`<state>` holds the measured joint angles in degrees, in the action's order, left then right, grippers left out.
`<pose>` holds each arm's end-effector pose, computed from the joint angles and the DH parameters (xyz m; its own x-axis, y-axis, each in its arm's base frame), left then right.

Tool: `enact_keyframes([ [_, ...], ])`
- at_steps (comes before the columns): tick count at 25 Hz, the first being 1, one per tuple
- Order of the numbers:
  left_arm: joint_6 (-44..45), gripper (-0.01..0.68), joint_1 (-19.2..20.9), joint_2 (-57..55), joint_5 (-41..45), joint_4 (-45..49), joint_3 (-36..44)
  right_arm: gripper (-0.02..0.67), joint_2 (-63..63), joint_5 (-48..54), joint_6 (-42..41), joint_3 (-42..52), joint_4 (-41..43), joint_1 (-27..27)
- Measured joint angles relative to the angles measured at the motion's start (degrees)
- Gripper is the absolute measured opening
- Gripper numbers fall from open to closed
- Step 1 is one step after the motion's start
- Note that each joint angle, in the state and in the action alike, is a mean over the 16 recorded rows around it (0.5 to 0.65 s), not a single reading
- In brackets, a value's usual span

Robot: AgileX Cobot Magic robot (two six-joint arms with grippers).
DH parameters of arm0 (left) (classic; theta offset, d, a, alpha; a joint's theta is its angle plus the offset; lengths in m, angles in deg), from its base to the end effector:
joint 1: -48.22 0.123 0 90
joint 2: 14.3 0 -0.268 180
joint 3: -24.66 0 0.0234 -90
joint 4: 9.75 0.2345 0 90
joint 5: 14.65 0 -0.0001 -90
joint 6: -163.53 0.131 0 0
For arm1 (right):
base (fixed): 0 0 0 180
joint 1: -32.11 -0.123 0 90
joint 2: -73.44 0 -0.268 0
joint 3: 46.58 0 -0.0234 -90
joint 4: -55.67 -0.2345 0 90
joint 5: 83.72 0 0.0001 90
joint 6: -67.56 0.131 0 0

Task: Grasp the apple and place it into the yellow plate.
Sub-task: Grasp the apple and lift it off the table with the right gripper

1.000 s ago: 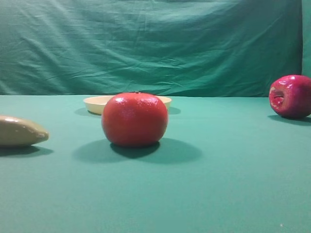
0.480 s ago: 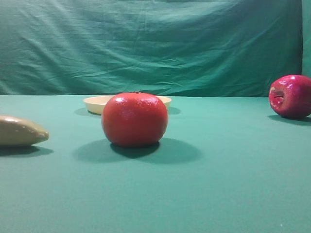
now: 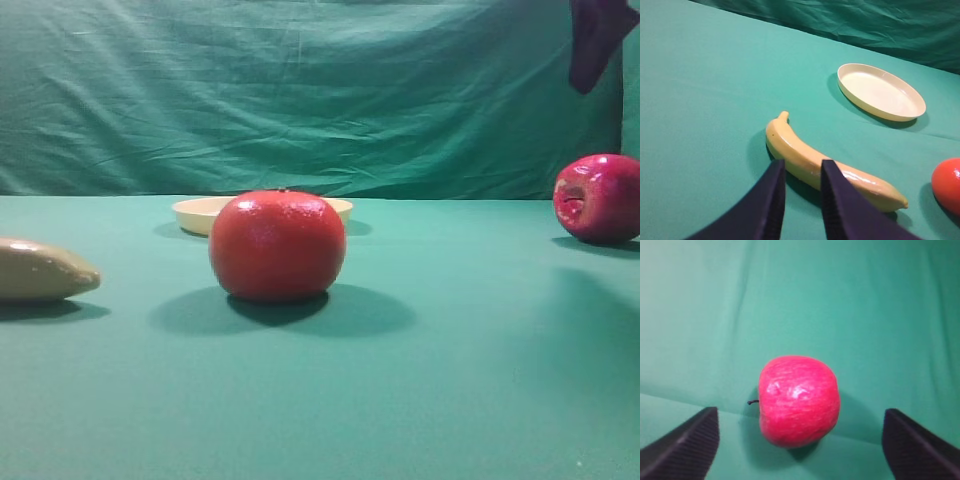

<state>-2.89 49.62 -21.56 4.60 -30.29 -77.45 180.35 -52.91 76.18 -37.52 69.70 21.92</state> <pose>0.0928 -0.0129 0.1701 -0.2371 -0.1079 -0.9655 0.0643 0.9899 -0.1264 0.3686 0.0497 0.1899 -0.8081 -0.2067 -0.5516 -0.1568 0.9781 -0.1368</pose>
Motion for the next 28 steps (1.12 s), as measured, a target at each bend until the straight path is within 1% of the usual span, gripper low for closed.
enact_keyframes([
  [7, 0.0, 0.157, 0.0, 0.0, 0.0, 0.0, 0.0, 0.640, 7.1, 0.5, 0.4, -3.4, 0.0, 0.0],
  [13, 0.0, 0.157, 0.0, 0.0, 0.0, 0.0, 0.0, 0.584, 10.9, 0.7, 0.5, -5.0, 0.0, 0.0],
  [20, 0.0, 0.157, 0.0, 0.0, 0.0, 0.0, 0.0, 0.517, 12.2, 1.1, 0.6, -7.8, -0.7, -0.2],
  [23, 0.0, 0.157, 0.0, 0.0, 0.0, 0.0, 0.0, 0.494, 12.2, 1.0, 0.5, -10.3, -1.8, -0.9],
  [28, 0.0, 0.157, 0.0, 0.0, 0.0, 0.0, 0.0, 0.493, 11.9, -1.5, -0.3, -14.9, -3.9, -4.3],
])
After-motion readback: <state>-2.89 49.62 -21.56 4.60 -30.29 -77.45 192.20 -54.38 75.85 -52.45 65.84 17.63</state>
